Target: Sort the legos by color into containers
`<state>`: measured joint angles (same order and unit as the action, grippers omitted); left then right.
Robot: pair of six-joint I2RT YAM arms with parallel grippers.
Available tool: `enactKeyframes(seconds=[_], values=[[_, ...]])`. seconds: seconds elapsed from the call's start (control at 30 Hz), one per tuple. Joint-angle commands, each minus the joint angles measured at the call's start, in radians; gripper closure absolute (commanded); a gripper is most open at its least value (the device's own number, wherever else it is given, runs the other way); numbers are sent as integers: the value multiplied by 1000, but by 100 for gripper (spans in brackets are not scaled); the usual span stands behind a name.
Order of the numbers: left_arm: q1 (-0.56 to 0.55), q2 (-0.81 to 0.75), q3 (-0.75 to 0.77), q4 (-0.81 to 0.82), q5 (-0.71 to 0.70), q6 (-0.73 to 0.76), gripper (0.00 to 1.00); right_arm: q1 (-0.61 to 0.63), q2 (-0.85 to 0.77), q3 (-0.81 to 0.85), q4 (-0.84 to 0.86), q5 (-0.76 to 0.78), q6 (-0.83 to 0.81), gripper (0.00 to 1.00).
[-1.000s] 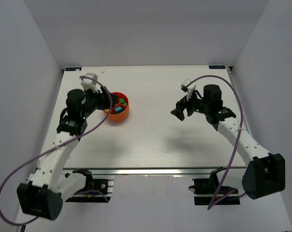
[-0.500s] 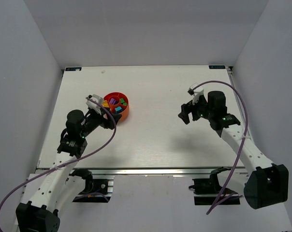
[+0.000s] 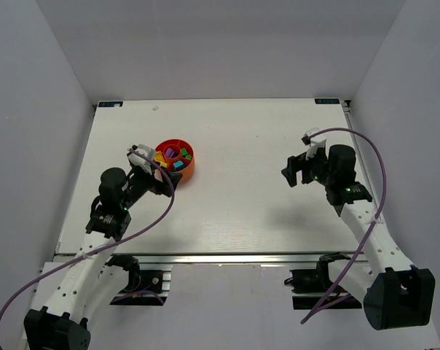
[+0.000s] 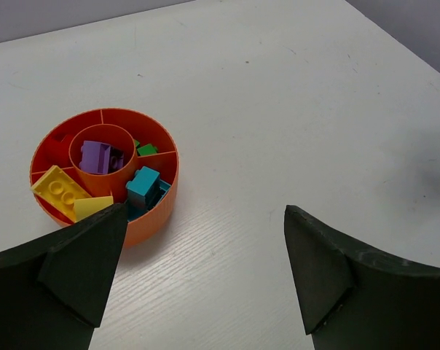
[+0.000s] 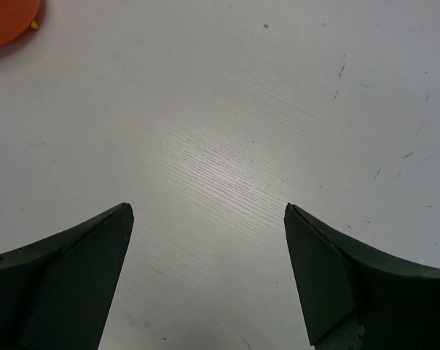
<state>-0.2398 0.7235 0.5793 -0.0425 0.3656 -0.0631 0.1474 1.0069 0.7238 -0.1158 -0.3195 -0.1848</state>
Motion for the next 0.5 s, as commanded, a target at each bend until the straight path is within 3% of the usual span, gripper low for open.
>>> enactKeyframes(seconds=[0.0,0.47], values=[[-3,-22,-2,-7,-43,9,2,-17,-14,5,53,-30,28,11],[-3,-16,11,-27,-68,3,2,-75,-54,0,94,14,119,10]])
